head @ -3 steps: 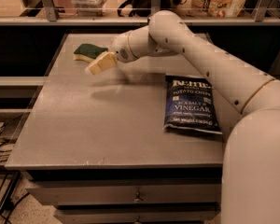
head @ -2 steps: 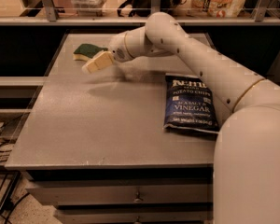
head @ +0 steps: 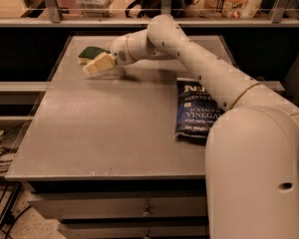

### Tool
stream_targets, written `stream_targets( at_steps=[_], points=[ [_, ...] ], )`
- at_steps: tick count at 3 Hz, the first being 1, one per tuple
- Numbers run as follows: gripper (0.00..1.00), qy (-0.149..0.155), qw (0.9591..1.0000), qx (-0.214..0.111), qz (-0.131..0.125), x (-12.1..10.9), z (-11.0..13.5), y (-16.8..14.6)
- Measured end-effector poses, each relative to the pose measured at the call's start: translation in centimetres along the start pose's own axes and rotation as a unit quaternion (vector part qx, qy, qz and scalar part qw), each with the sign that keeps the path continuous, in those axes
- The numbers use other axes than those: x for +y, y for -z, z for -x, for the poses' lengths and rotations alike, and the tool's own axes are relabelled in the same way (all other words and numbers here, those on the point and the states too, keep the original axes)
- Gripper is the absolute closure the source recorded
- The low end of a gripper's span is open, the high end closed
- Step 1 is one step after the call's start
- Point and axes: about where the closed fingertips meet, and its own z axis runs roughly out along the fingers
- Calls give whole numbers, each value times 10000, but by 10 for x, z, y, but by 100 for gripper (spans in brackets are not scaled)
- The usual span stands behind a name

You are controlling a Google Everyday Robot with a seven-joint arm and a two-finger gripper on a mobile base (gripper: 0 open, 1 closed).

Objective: Pick sponge

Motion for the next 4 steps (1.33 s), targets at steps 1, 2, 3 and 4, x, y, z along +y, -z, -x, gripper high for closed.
stream_targets(
  at_steps=[1,2,3,4],
  points=[
    [42,8,10000,29,18,-1,0,-7],
    [64,60,9999,79,-50,0,3,-3],
    [88,326,9994,85,-66,5,23,20],
    [100,814,9965,129,-139,9,56,72]
  ],
)
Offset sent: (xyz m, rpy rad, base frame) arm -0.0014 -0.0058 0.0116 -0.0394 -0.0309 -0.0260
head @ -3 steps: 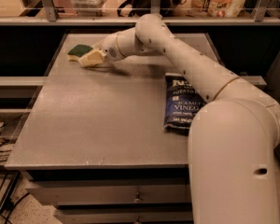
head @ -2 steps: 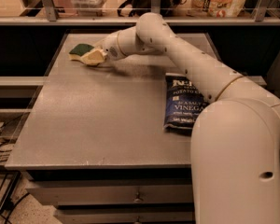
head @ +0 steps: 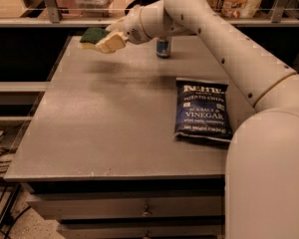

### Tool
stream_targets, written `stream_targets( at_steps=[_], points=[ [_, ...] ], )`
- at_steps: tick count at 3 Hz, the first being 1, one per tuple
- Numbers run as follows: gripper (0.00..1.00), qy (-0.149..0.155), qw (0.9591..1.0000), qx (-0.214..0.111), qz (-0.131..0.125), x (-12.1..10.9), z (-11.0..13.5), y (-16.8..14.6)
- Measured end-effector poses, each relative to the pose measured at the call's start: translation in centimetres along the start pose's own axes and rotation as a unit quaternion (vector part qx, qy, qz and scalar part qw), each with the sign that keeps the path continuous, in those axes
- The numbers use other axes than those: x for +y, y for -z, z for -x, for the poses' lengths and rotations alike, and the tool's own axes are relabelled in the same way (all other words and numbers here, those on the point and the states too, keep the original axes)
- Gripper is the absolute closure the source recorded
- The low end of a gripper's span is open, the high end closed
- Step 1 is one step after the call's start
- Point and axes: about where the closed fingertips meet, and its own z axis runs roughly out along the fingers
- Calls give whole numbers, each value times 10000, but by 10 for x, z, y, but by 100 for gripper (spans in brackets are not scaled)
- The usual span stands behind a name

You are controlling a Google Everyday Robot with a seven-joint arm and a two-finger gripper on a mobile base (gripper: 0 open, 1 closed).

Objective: Pick sponge

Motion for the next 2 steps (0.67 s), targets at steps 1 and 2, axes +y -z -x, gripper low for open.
stream_targets(
  at_steps=[1,2],
  points=[
    [100,664,9977,-23,-131,3,35,68],
    [100,686,9976,-9,-92,5,34,63]
  ],
)
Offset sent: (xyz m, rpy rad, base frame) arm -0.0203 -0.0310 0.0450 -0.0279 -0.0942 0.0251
